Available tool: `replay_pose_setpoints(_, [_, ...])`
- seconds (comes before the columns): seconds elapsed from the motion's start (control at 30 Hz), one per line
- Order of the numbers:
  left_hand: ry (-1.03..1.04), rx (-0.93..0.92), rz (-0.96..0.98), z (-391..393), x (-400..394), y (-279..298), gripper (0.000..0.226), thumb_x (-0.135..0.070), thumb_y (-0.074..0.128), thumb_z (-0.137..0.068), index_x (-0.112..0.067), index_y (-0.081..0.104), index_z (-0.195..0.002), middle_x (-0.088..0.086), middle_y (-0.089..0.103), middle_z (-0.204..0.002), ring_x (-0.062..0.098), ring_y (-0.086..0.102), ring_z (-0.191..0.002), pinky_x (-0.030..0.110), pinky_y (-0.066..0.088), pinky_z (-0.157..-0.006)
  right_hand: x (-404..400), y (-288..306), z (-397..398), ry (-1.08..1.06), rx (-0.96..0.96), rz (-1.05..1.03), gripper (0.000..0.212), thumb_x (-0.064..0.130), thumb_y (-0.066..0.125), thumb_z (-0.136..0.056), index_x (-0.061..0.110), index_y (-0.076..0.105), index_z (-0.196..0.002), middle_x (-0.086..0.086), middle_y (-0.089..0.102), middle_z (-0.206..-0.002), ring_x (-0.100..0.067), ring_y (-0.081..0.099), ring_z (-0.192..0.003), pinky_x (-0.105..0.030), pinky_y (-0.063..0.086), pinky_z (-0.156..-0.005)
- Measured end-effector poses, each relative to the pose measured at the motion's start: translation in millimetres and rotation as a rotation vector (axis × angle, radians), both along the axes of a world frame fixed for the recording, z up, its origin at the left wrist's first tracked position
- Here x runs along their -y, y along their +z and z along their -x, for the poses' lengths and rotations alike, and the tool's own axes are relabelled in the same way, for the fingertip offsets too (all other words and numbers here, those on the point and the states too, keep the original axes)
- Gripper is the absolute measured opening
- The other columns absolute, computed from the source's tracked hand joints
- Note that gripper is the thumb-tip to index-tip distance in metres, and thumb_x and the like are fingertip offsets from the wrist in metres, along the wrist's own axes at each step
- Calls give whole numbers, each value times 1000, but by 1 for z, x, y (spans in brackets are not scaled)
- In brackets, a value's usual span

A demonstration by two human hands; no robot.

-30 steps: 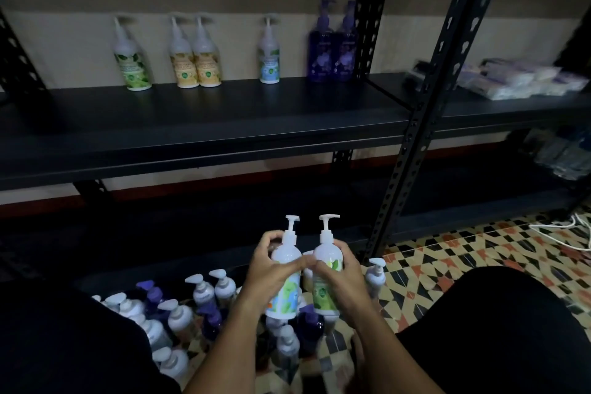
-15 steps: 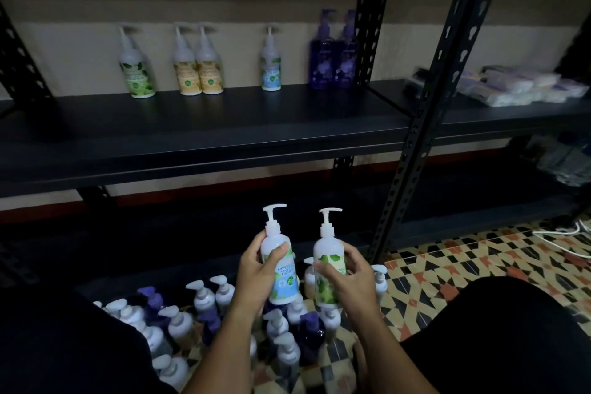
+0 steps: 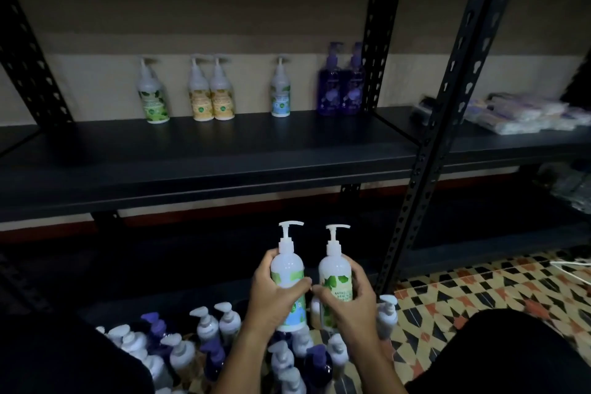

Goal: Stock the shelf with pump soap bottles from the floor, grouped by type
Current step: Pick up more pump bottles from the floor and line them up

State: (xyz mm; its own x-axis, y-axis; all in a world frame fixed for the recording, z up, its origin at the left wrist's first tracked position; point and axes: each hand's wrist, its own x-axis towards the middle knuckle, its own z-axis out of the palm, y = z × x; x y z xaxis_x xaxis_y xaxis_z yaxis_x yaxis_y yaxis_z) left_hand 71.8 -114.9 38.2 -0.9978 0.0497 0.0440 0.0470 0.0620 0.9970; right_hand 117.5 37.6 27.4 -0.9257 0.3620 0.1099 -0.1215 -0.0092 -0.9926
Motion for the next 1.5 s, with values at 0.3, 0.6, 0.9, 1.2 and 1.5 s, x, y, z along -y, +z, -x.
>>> replay_pose_setpoints(0.3, [12, -172, 23, 38, 6, 64, 41, -4, 85, -74, -21, 63, -104, 4, 77, -90, 27, 74, -84, 40, 63, -75, 21, 57, 42, -41, -121, 20, 47, -3, 86, -71, 23, 70, -107, -3, 75, -85, -17, 70, -72, -26, 57, -63])
replay_pose_setpoints(0.6, [77, -410, -88, 100, 16, 163, 48, -32, 86, -65, -11, 57, -96, 9, 75, -86, 31, 73, -81, 50, 62, -80, 26, 154, 114, -30, -392, -24, 62, 33, 86, -63, 30, 59, -119, -8, 73, -92, -32, 71, -83, -46, 60, -78])
replay_pose_setpoints(0.9, [103, -486, -9, 173, 25, 204, 46, -23, 92, -71, -22, 60, -105, 7, 72, -96, 28, 71, -89, 43, 60, -85, 14, 191, 208, -55, -428, -34, 62, 37, 84, -61, 32, 58, -118, -9, 71, -93, -41, 70, -82, -62, 58, -78])
replay_pose_setpoints(1.2, [56, -453, 2, 223, 23, 185, 62, -43, 92, -61, -31, 62, -114, -8, 74, -97, 15, 71, -89, 32, 60, -85, 9, 191, 263, -40, -342, 0, 59, 40, 85, -59, 33, 59, -111, -7, 70, -92, -37, 71, -87, -61, 59, -77])
replay_pose_setpoints(1.5, [-21, -433, 78, 233, 35, 172, 93, -37, 97, -66, -47, 39, -139, -11, 59, -136, 7, 64, -121, 28, 53, -100, 0, 193, 287, -80, -296, -3, 54, 42, 82, -57, 31, 59, -105, -3, 70, -88, -32, 70, -83, -58, 60, -77])
